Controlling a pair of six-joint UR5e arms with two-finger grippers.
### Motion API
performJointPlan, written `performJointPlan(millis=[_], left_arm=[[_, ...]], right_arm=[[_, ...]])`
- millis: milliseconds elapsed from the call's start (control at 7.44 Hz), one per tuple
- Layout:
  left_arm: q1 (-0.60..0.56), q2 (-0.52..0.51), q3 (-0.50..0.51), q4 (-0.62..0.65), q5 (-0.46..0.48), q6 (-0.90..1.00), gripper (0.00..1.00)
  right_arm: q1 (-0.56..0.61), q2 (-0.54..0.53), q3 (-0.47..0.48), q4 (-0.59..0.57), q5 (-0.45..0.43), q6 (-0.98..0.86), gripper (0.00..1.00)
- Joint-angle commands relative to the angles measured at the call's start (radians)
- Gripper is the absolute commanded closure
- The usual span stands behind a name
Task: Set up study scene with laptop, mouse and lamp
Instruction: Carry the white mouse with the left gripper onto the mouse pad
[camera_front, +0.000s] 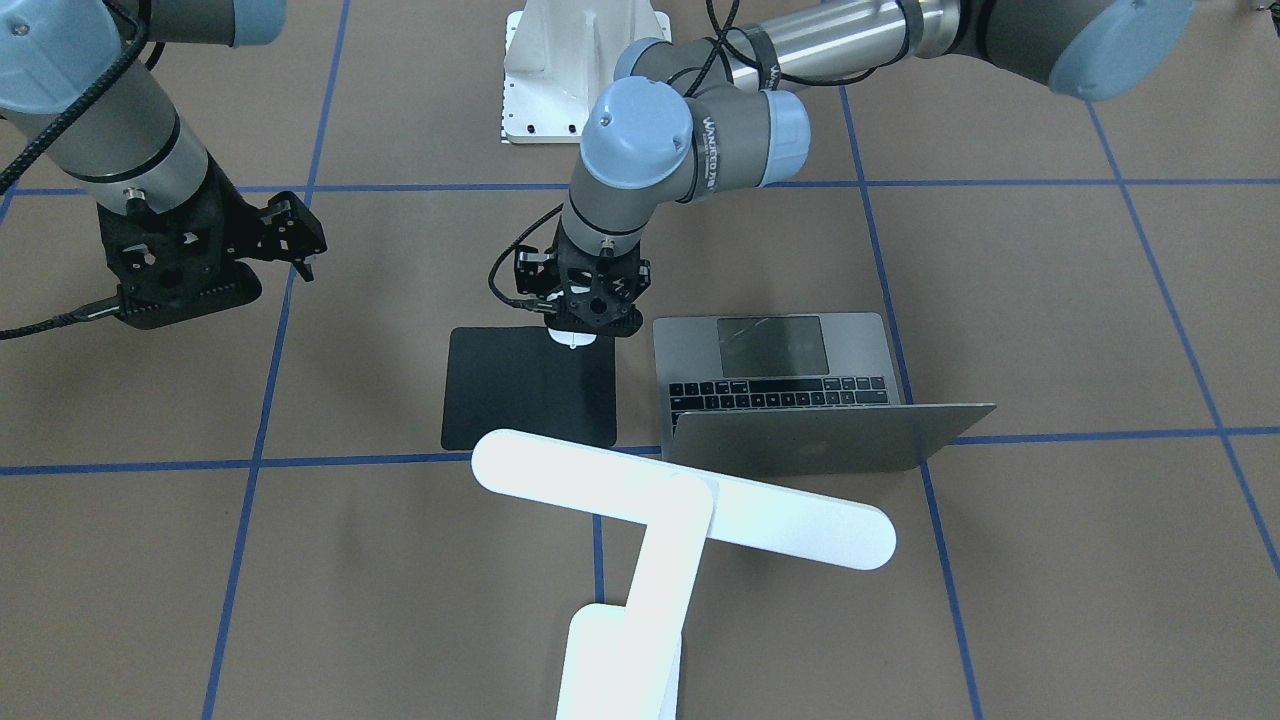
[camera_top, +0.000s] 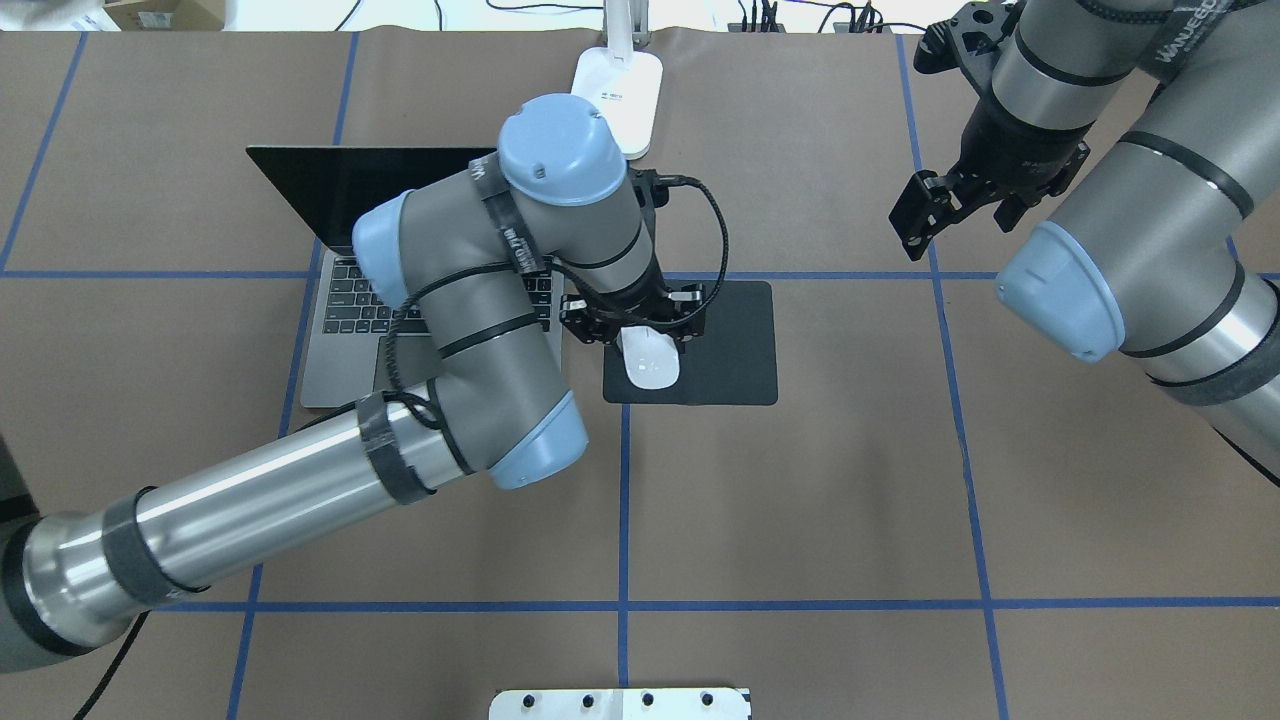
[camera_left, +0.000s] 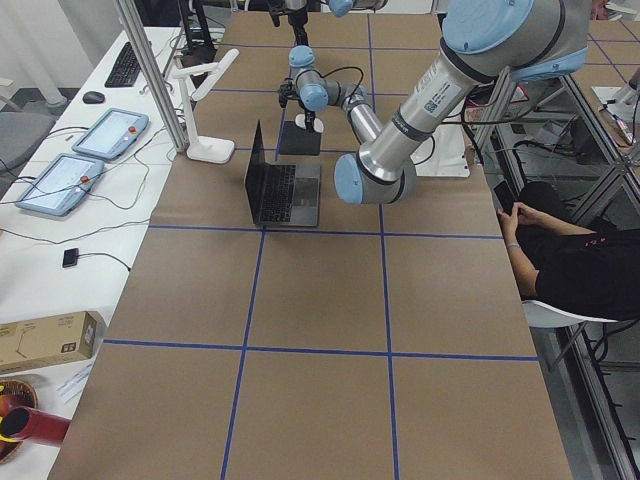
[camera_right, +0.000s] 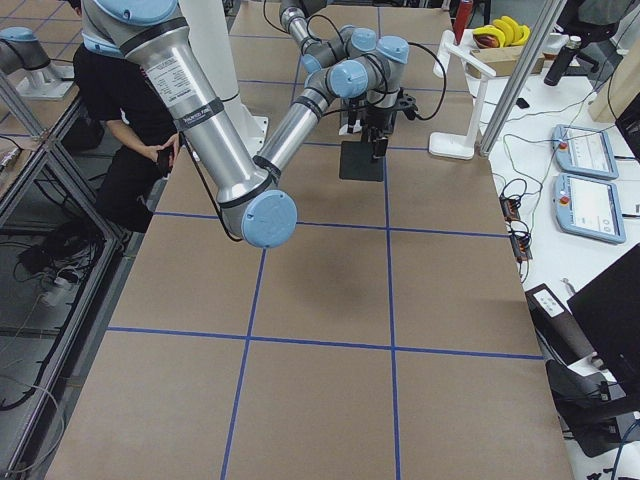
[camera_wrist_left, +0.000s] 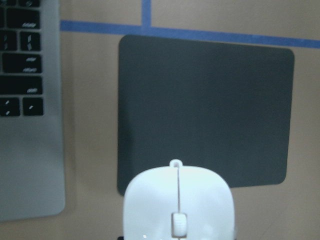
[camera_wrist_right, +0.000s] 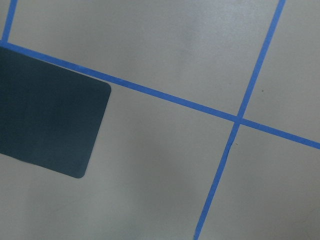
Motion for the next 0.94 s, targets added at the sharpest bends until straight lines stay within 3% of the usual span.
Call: performJointPlan(millis=[0, 806], left_arm=[[-0.001, -0.07, 0.098, -0.001, 0.022, 0.023, 0.33], [-0.021, -0.072, 0.175, -0.008, 0.036, 0.015, 0.32]], right_arm=[[0.009, -0.004, -0.003, 0.0, -0.001, -0.001, 0.0], [0.014, -0.004, -0.003, 0.002, -0.003, -0.004, 0.0]])
